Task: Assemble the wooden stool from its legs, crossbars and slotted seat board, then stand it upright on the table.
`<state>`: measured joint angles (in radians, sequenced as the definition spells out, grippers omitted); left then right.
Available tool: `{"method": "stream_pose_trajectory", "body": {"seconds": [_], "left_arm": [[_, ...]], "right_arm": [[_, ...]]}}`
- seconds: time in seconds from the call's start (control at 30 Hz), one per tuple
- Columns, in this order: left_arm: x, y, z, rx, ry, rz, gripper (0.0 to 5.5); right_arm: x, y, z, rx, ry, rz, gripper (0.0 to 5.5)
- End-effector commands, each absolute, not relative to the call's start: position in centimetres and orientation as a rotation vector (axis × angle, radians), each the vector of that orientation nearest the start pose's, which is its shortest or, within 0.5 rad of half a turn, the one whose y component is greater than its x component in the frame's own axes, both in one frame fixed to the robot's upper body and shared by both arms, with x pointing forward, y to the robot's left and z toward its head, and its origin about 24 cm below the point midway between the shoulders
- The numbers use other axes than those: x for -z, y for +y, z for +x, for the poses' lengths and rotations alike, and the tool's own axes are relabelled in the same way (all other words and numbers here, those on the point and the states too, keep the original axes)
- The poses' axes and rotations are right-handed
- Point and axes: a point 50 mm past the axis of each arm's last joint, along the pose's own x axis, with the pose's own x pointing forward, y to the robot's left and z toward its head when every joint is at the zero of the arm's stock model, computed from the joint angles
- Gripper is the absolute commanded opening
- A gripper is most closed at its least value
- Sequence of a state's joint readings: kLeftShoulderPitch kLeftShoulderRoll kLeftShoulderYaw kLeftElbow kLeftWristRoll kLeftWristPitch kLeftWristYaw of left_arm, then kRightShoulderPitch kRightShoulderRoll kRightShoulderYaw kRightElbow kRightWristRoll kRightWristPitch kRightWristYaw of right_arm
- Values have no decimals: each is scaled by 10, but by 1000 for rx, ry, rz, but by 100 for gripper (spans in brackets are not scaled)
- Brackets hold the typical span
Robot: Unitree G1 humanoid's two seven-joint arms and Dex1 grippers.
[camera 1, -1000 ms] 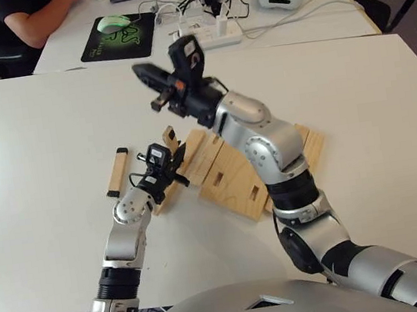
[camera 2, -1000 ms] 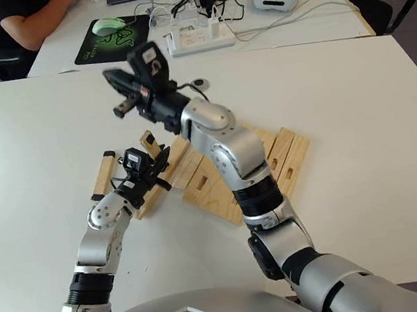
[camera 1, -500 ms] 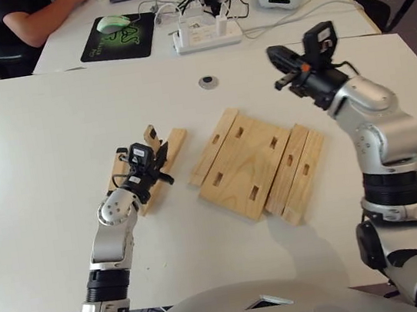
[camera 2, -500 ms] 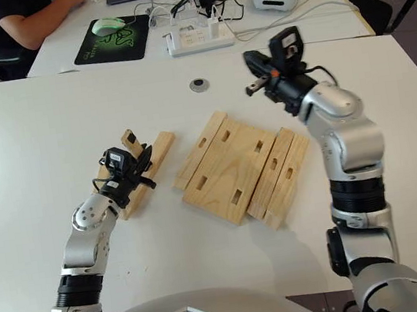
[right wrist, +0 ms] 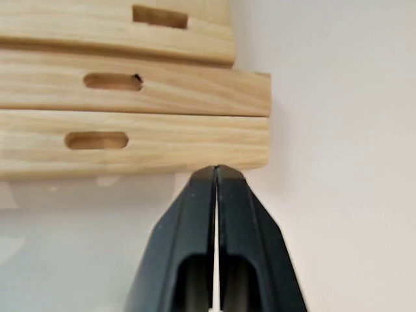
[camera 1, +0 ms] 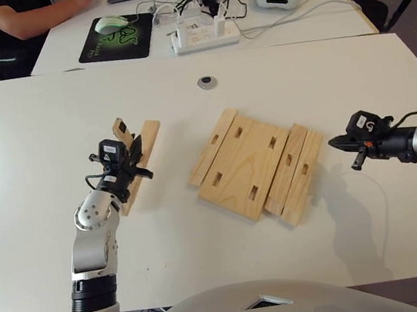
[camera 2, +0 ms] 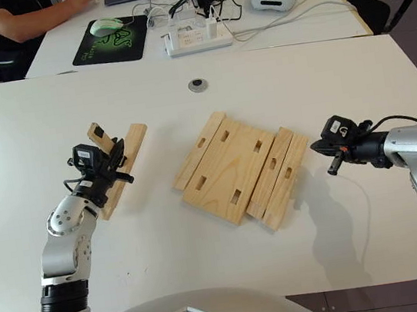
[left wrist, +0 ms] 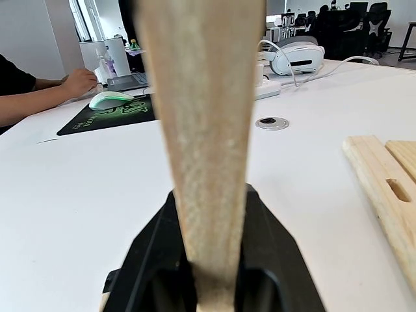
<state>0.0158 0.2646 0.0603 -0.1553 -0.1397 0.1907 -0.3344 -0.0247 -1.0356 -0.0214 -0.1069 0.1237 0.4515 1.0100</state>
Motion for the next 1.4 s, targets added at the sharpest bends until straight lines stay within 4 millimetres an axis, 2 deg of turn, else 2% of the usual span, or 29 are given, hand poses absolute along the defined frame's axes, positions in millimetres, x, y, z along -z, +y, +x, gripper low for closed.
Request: {"method": "stream_pose_trajectory", "body": {"seconds": [0.03, 0.1, 0.3, 0.43, 0.6, 0.83, 0.93, 1.07, 1.17, 1.3, 1.4], "left_arm": [[-81, 189, 252, 286, 19, 123, 41], [-82, 188, 252, 288, 19, 124, 41], [-101, 182, 260, 311, -29, 122, 41], [-107, 181, 263, 318, -44, 123, 41], [-112, 181, 267, 319, -58, 108, 41], [-117, 175, 270, 350, -69, 98, 41], [-120, 174, 274, 357, -80, 99, 41], [-122, 173, 276, 360, -84, 95, 41], [-122, 170, 278, 367, -85, 91, 41], [-124, 167, 280, 382, -90, 85, 41], [-126, 164, 282, 392, -98, 80, 41]], "right_arm": [[-99, -292, 215, -853, 827, -690, 0], [-97, -292, 213, -864, 843, -695, 0], [-65, -261, 207, -927, 821, -584, 0], [-51, -252, 207, -911, 807, -555, 0], [-45, -245, 227, -846, 730, -587, 0], [-44, -244, 254, -820, 659, -670, 0], [-41, -238, 256, -859, 647, -649, 0], [-39, -215, 259, -934, 603, -595, 0], [-36, -205, 260, -951, 589, -573, 0], [-34, -202, 266, -920, 577, -594, 0], [-41, -213, 271, -857, 560, -606, 0]]}}
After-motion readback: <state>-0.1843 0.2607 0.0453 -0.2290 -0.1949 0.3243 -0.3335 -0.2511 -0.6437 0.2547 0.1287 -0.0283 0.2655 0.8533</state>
